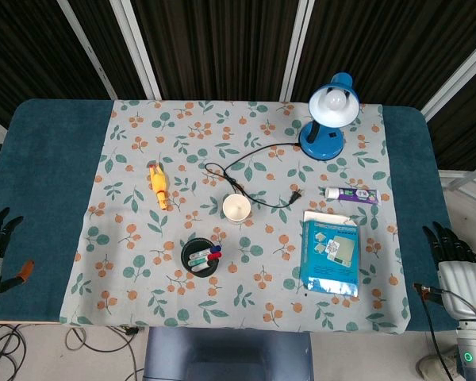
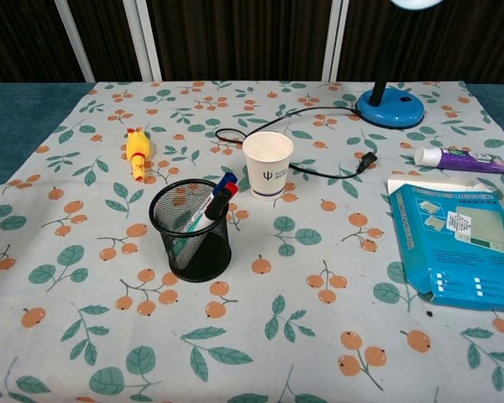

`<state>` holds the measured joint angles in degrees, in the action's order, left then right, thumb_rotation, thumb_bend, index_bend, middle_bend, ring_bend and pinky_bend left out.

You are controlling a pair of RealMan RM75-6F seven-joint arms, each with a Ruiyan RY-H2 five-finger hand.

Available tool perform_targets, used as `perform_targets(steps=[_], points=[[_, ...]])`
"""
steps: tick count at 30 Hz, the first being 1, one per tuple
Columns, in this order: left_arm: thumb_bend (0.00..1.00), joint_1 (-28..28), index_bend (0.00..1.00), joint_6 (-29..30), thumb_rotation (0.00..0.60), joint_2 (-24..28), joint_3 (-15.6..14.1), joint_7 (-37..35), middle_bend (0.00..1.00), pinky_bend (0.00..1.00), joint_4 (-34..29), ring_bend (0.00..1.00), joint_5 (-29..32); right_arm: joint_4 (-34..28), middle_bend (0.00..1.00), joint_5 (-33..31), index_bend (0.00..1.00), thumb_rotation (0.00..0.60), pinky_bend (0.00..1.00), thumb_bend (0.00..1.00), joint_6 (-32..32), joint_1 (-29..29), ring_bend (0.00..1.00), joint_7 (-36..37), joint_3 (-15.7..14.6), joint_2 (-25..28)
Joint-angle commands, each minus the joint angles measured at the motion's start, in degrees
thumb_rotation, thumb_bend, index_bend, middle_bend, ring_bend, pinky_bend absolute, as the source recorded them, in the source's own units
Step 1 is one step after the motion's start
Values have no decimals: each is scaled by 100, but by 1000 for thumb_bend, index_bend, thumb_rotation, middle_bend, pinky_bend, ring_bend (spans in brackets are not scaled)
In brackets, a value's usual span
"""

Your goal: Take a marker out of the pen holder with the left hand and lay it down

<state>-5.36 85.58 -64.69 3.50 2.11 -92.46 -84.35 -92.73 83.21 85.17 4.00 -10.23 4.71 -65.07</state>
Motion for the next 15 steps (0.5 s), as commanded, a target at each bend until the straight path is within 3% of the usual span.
perform_targets(steps=[1,15], points=[[260,-1,132,6,600,-5,-3,-10,0,0,16,0,-13,-4,0,-4,20,600,178,164,0,0,66,-1,3,1],[259,-13,132,31,600,-18,5,-119,0,0,55,0,-70,0,0,4,20,600,178,163,6,0,66,0,1,4]])
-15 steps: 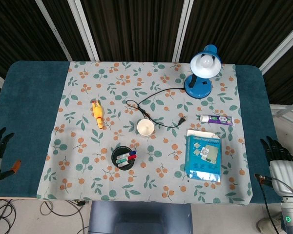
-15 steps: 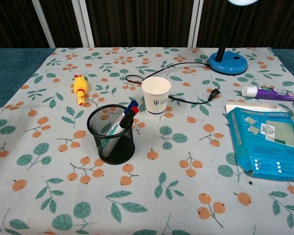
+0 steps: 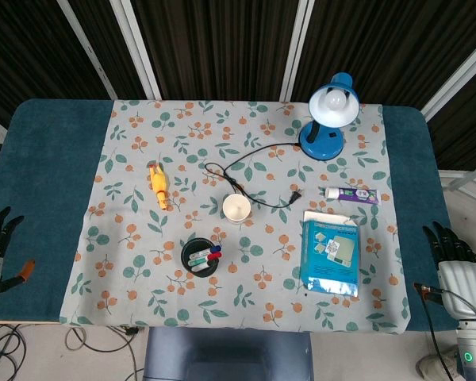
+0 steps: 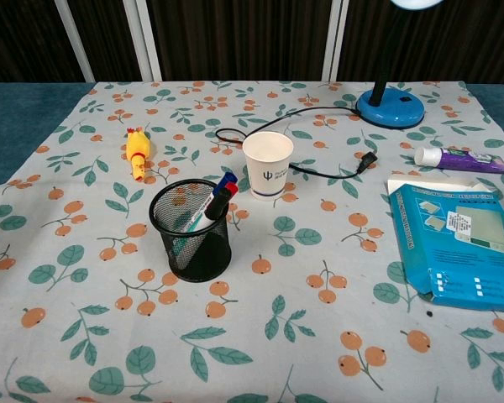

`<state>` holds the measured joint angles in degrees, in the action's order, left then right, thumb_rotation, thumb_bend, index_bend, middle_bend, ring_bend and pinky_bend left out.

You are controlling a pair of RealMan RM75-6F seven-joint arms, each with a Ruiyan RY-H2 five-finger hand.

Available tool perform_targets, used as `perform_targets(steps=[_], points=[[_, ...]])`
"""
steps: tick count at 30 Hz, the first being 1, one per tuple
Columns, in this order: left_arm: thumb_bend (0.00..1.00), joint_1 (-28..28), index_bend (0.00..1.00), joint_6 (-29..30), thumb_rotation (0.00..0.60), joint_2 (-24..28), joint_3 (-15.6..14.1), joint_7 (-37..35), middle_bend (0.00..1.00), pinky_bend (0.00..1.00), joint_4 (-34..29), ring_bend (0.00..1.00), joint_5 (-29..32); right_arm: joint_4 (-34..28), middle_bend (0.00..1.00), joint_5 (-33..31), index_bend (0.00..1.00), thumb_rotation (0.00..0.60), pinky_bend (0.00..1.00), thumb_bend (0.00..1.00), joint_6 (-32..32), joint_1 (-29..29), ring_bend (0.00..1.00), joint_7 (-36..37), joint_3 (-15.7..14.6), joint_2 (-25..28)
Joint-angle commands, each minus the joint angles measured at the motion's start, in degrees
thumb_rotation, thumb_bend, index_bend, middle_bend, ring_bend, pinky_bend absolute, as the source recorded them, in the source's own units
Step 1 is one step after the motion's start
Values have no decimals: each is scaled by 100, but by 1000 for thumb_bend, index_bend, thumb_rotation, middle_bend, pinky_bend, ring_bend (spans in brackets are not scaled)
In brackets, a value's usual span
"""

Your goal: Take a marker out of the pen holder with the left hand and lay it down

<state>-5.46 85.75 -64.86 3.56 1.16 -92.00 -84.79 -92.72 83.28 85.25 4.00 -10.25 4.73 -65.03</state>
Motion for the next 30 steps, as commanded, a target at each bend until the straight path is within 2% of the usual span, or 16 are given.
perform_targets(steps=[1,7,15,19,24,27,30], points=[[259,-13,132,36,600,-11,-2,-75,0,0,37,0,-82,-4,0,-9,20,600,178,163,-6,-2,66,3,-1,0],[259,-87,150,10,600,-80,-47,-320,0,0,210,0,-289,-3,0,-14,20,600,177,164,-5,-2,66,-4,1,-2],[260,-255,164,-211,600,49,-285,-889,0,0,207,0,-738,18,0,-14,20,600,178,164,-5,9,66,-28,12,-5],[259,-445,168,-344,600,15,-227,-554,0,0,30,0,-859,10,0,39,20,600,178,164,5,1,66,1,-18,5],[259,-1015,202,-1143,600,19,-152,-289,0,0,-522,0,-923,14,0,19,20,600,178,163,-10,7,66,13,-9,7],[215,-1430,240,-1785,600,23,-86,-357,0,0,-877,0,-815,9,0,12,20,600,178,163,-11,8,66,-5,-7,2],[201,-1687,257,-2149,600,-68,-24,-314,0,0,-1036,0,-708,7,0,7,20,600,178,163,-6,5,66,-17,-5,-2]])
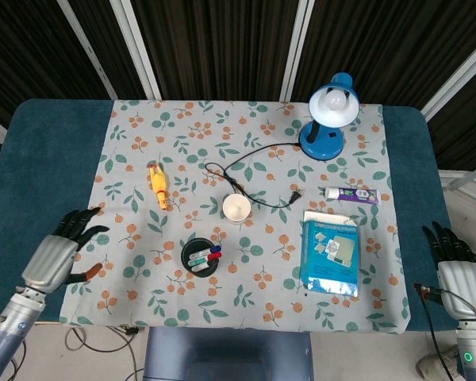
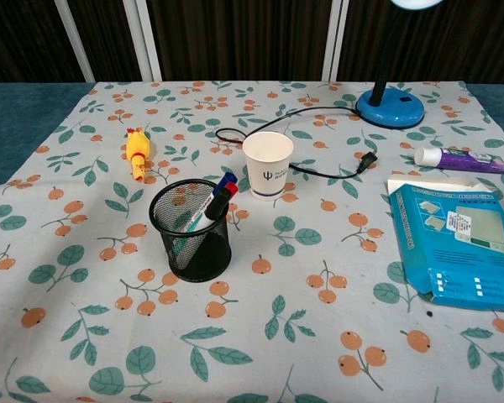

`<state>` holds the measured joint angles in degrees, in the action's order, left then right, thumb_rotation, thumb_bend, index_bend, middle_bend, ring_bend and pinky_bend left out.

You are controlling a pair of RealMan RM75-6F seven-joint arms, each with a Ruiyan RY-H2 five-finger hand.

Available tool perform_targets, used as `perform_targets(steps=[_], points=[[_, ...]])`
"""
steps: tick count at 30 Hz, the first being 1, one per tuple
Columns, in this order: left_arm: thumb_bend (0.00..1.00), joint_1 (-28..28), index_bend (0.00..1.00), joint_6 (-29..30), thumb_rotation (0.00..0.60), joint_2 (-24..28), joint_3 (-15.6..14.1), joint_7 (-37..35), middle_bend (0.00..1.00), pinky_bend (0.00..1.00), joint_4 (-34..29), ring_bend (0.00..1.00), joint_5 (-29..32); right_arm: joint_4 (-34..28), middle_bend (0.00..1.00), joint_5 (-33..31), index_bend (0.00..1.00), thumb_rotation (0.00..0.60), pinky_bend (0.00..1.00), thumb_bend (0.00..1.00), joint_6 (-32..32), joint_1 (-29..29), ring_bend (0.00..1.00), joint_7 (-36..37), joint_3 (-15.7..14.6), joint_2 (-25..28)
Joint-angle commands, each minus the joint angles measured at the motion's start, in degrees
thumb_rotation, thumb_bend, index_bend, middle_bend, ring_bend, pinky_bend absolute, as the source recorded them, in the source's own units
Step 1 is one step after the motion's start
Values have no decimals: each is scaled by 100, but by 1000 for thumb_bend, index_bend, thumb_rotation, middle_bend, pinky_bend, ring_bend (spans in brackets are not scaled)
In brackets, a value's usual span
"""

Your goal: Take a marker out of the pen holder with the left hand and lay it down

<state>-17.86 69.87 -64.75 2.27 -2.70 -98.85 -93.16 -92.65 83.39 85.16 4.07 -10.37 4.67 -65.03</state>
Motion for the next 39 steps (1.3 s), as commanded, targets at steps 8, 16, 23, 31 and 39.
perform_targets(steps=[8,16,23,31,39], points=[[204,-1004,277,-1337,600,-589,201,254,0,0,-695,0,511,-9,0,-34,20,600,178,163,0,-6,66,0,10,-4],[252,-1407,324,-1695,600,-1175,453,538,0,0,-845,0,1247,-11,0,-46,20,600,178,164,-10,-4,66,38,18,13],[273,-1658,356,-1954,600,-1384,530,807,0,0,-883,0,1946,-20,0,-46,20,600,178,164,-12,-5,66,59,17,22],[281,-1929,425,-2153,600,-1545,600,942,5,0,-825,0,2465,-27,0,-62,20,600,178,164,-20,-3,66,51,21,20],[285,-2093,431,-2041,600,-1710,648,1131,5,0,-718,0,2804,-28,0,-64,20,600,178,164,-32,1,66,81,21,31]])
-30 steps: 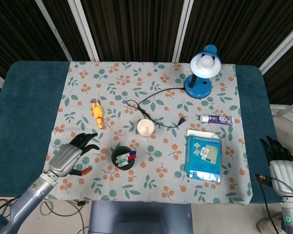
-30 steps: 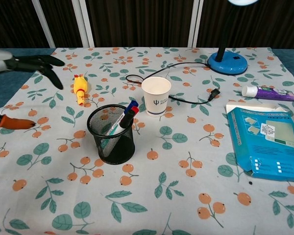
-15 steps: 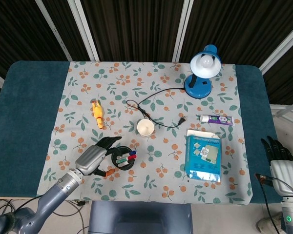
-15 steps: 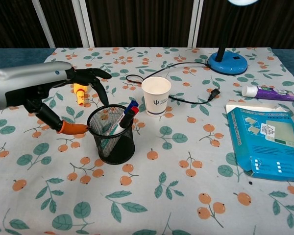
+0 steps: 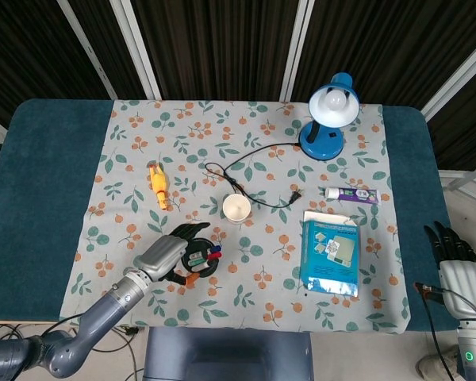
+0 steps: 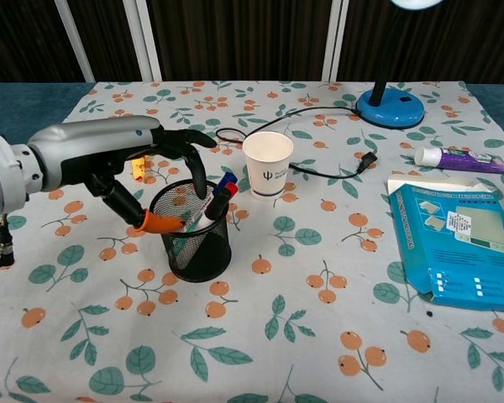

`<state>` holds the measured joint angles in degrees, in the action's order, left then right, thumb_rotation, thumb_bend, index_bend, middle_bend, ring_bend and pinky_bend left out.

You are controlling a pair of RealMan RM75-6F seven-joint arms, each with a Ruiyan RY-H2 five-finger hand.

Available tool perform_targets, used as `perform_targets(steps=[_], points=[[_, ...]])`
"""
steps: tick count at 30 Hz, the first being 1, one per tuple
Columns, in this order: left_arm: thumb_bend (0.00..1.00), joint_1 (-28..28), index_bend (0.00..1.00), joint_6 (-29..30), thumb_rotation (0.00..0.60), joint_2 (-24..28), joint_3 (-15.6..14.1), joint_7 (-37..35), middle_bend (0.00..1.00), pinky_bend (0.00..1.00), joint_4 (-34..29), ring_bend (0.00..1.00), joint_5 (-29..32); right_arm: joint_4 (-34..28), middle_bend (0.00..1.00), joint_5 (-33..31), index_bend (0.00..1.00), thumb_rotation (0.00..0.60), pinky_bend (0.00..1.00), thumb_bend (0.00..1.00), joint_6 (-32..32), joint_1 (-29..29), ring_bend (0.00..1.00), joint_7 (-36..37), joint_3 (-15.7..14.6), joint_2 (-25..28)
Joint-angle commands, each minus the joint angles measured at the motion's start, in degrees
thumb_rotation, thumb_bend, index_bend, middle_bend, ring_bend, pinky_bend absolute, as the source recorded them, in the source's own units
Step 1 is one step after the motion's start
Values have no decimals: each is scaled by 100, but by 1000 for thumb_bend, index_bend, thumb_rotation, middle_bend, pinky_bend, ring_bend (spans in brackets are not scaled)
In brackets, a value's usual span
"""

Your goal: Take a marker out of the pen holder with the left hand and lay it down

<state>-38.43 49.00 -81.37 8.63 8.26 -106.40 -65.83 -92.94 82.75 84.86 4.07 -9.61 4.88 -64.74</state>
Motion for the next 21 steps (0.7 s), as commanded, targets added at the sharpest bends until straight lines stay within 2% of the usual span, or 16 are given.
perform_targets(steps=[1,21], points=[[285,-47,428,65,600,-66,18,41,5,0,51,0,93,1,0,2,20,600,178,164,-1,1,66,6,0,3],[285,-310,425,181,600,-326,-66,316,5,0,156,0,388,-1,0,-6,20,600,178,163,-13,2,66,26,-2,18]])
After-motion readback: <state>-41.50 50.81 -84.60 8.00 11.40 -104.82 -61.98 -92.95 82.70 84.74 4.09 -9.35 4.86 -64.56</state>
